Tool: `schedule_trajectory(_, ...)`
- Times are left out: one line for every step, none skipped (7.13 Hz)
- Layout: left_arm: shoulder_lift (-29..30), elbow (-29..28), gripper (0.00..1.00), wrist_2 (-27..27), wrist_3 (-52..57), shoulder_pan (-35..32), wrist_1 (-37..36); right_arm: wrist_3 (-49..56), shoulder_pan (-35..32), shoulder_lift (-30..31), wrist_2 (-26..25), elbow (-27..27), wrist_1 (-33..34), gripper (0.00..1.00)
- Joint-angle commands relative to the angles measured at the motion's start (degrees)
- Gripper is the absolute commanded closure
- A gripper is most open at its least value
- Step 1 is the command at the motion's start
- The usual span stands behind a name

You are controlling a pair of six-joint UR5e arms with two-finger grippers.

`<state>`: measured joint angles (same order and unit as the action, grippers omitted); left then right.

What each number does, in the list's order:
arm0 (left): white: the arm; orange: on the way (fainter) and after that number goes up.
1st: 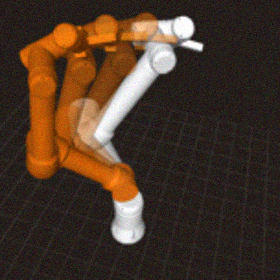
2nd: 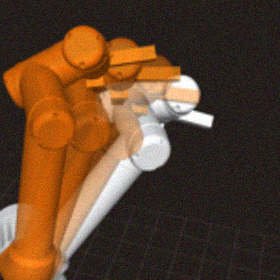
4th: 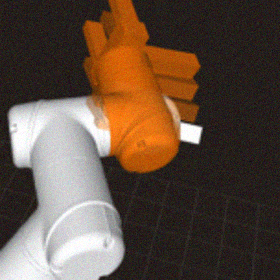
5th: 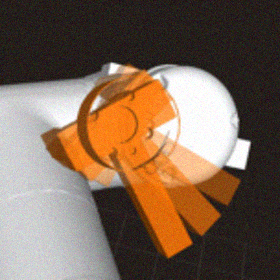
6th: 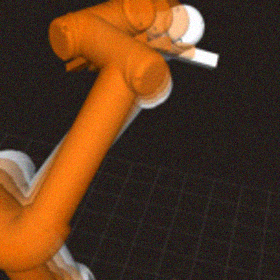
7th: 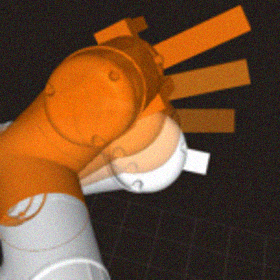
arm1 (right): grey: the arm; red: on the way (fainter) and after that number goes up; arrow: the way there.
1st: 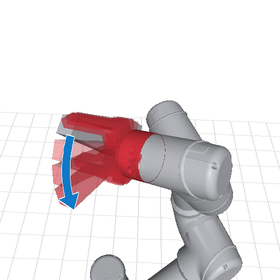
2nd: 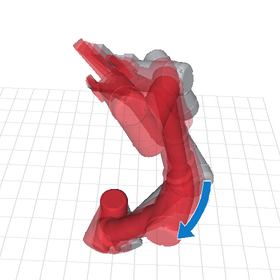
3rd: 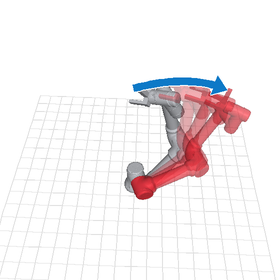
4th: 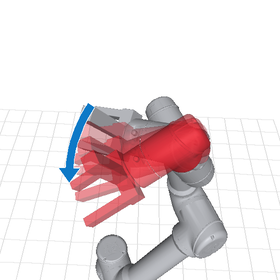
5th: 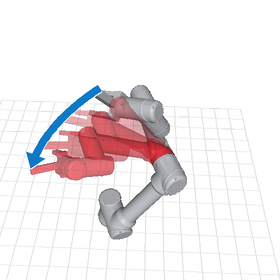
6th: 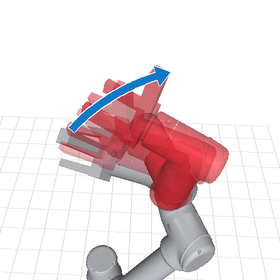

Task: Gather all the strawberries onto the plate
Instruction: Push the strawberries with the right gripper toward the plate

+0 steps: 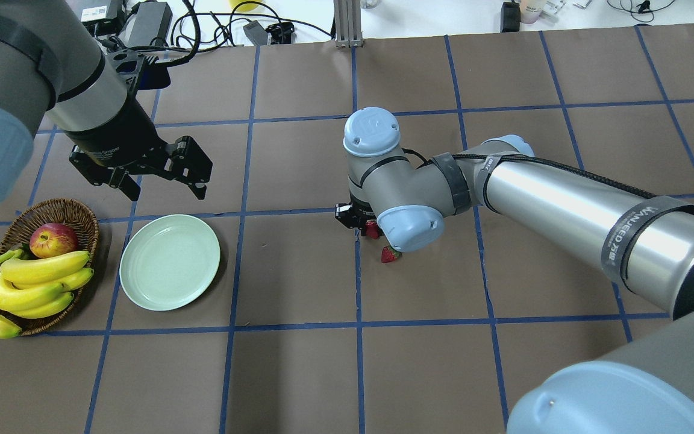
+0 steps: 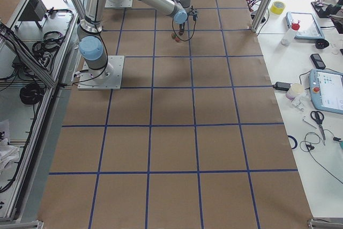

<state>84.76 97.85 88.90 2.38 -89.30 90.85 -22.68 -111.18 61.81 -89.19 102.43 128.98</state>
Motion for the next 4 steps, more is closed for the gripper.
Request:
schedule_trajectory(0.05,0.06,0.00,-0.04,-0.01,0.00,0.03,-1.74,0.00,1.11,0.33,-1.43,-0.13,1.00)
schedule_trajectory(-0.03,-0.02,0.00,0.05,-0.01,0.00,-0.06,-6.45,-0.26,1.73,1.46,-2.66,-0.22,1.00)
schedule_trajectory(-0.03,-0.03,0.00,0.05,-0.01,0.00,-0.06,-9.02,-2.27,1.56,3.74,-2.85,0.13,1.00)
schedule_trajectory(-0.03,-0.03,0.00,-0.04,0.08,0.00,-0.06,-12.44,-4.38,1.04,5.07,-2.94,0.74,1.00)
